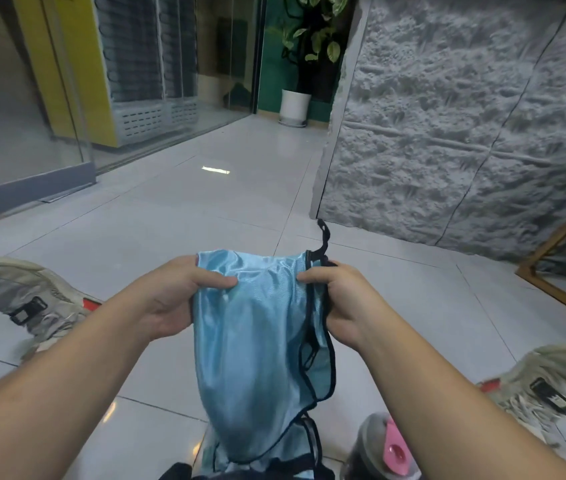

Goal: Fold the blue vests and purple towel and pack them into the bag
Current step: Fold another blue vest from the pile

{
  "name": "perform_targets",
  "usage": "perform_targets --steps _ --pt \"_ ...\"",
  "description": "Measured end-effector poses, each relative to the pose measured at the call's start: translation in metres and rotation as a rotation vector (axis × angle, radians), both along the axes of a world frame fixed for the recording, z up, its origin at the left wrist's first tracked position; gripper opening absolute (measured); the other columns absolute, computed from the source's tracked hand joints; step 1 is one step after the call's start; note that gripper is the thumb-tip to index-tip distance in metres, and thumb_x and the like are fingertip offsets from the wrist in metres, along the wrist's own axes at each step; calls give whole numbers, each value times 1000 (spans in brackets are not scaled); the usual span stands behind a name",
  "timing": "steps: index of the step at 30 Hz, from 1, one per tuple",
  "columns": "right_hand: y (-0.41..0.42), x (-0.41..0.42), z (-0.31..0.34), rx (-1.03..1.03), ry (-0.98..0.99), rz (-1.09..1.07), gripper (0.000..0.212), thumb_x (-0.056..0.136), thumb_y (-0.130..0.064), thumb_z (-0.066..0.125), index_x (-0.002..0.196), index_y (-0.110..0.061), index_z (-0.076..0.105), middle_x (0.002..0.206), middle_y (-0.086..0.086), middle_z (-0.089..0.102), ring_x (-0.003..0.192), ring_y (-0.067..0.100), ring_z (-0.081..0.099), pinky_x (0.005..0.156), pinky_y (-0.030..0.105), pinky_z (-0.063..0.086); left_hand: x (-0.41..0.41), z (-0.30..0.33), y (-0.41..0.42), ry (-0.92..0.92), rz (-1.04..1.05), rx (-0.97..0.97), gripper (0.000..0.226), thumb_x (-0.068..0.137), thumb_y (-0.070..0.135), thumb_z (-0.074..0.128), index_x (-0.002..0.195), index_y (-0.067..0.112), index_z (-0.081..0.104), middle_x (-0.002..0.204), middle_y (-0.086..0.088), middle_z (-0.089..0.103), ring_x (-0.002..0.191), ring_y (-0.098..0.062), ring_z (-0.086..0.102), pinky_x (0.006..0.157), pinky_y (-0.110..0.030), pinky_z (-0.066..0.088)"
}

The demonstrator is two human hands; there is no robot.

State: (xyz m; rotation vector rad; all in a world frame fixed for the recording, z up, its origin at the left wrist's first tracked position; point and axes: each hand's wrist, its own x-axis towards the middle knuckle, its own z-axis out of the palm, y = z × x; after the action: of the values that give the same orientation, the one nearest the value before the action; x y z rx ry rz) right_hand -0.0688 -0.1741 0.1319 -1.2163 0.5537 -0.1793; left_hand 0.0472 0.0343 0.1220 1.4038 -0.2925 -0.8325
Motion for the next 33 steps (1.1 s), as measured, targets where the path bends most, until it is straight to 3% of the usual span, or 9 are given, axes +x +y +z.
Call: perform_targets --steps 4,8,13,15,19,22,26,30,33 --pt "1 -2 6 -65 -38 1 120 85 14 71 163 -46 2 122 12 72 89 33 78 71 44 64 2 7 0 -53 171 146 32 87 -1 76 117 -8 69 111 -22 76 95 -33 77 88 -43 59" --pt "5 -7 17 -123 -73 15 113 83 15 75 162 -45 23 122 10 74 86 29 78 67 37 63 2 11 -1 -222 360 216 107 68 22 97 156 23 37 152 -12 50 121 -32 65 102 -49 54" --pt "11 -11 24 -192 -18 68 124 71 7 89 163 -41 22 143 5 57 105 29 76 89 45 62 0 16 3 -409 147 229 49 55 40 98 101 30 81 113 -8 76 109 -29 72 101 -44 55" --pt "13 -11 24 -178 -10 19 126 73 15 82 165 -39 16 143 5 53 100 30 77 80 45 64 -3 19 5 -464 43 323 60 46 34 99 103 32 81 115 -5 74 109 -24 71 102 -43 55" --pt "16 -10 20 -75 -43 -55 125 74 22 75 165 -38 16 151 16 51 99 35 77 82 48 64 -5 17 0 -708 122 612 48 72 15 92 114 29 74 113 -3 69 96 -20 67 86 -35 56" --pt "16 -9 15 -39 -65 -44 114 72 23 76 162 -27 28 140 20 60 95 35 77 77 46 64 -7 16 -2 -820 148 700 32 80 14 88 108 22 76 99 -3 69 84 -19 66 68 -29 50" --pt "9 -9 14 -175 -40 48 36 74 19 76 100 -2 63 105 26 72 83 39 75 73 41 64 -7 21 1 -902 137 763 10 81 19 85 78 19 75 75 -4 68 70 -20 62 55 -27 42" --pt "-6 -10 19 -269 8 77 44 72 20 77 111 2 72 108 25 76 99 41 76 84 42 64 3 20 9 -870 134 700 19 79 27 85 67 19 73 67 -3 62 61 -20 52 56 -29 38" --pt "-14 -13 27 -385 31 76 45 68 19 81 108 2 72 107 24 77 99 39 76 91 46 63 9 17 13 -705 74 395 20 75 26 82 77 9 72 71 1 61 69 -18 54 69 -31 39"
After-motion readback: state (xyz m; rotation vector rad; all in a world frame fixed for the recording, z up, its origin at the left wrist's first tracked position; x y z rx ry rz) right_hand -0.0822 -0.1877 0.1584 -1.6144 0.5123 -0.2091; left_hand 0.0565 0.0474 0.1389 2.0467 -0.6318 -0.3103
